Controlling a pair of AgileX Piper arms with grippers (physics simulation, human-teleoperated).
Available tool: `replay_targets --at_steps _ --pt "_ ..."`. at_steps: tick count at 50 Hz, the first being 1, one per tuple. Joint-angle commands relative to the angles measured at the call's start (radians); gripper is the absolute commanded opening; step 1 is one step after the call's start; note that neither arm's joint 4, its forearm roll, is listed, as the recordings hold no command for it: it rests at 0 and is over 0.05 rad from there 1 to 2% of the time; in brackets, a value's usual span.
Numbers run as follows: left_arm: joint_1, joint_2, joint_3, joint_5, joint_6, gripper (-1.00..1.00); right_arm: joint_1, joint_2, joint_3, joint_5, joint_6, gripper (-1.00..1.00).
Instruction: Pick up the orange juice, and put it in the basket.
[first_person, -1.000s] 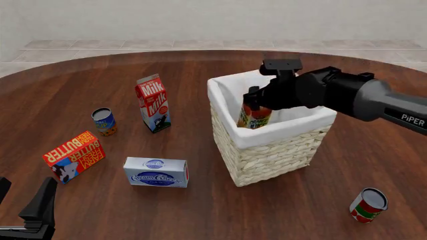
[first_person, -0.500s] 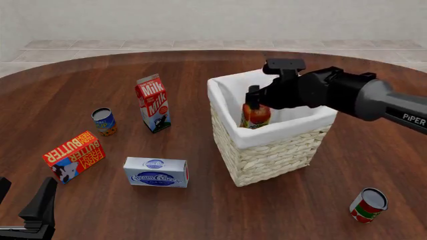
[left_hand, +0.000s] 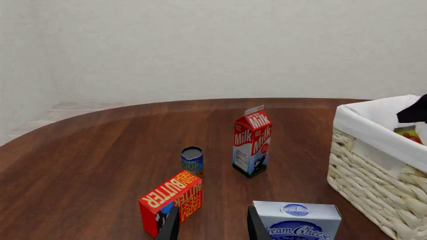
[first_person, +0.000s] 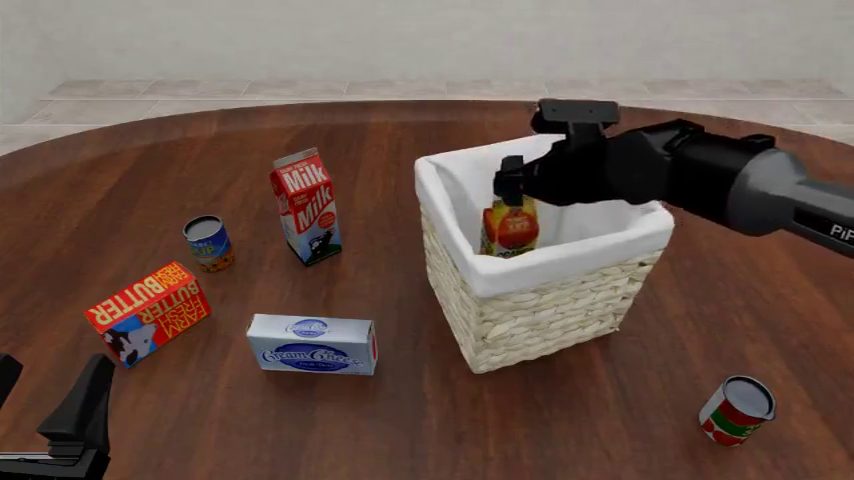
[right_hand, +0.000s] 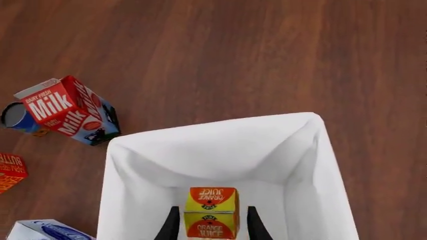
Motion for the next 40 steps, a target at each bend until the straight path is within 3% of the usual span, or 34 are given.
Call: replay_targets --at_steps 1,40 --pt "0.000 0.000 0.000 0.000 0.000 1.00 0.016 -0.048 -0.025 0.022 -0.012 1.00" --pt "0.000 0.000 0.000 0.000 0.000 1.00 0.017 -0.191 -0.183 0.185 -0.133 1.00"
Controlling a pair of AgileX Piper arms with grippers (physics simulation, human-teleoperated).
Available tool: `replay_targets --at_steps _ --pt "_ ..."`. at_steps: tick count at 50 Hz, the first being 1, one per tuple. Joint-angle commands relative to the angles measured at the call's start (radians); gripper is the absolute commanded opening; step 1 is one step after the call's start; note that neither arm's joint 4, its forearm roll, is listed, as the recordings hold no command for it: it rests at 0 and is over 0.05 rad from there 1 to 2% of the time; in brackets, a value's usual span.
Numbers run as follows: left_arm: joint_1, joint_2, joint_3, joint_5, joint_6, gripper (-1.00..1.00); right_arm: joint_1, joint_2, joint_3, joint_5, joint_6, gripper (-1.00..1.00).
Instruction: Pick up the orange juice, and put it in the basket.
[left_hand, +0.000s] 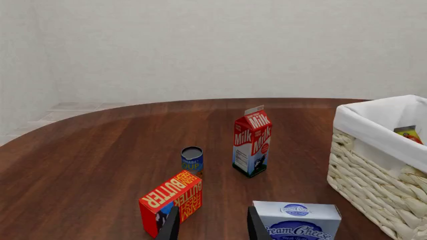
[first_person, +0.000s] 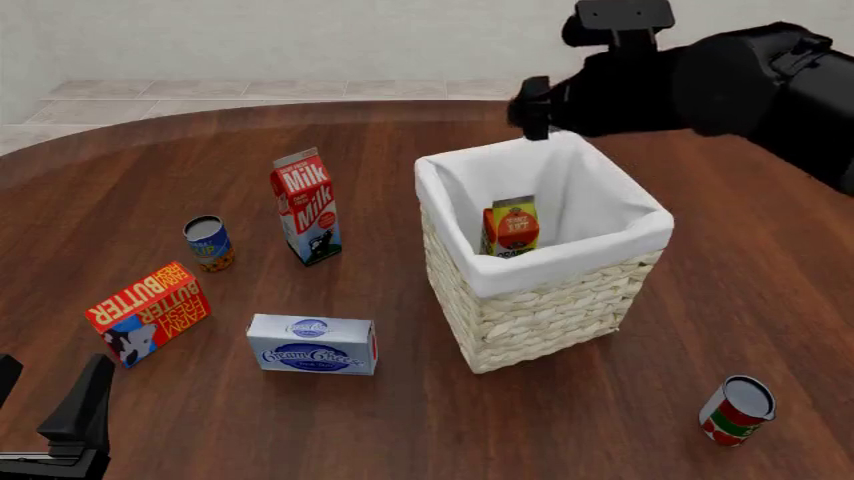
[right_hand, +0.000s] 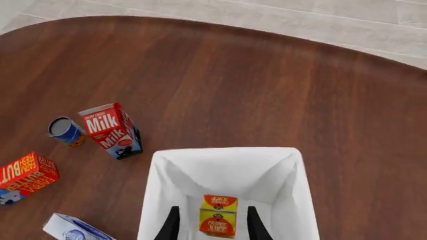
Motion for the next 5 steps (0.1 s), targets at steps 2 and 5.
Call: replay_targets --at_steps 2,5 --pt "0.000 0.000 0.000 0.000 0.000 1.00 0.004 -0.031 -0.045 0.036 -0.035 1.00" --pt "0.000 0.000 0.000 0.000 0.000 1.00 0.006 -0.034 -0.051 0.038 -0.038 1.00"
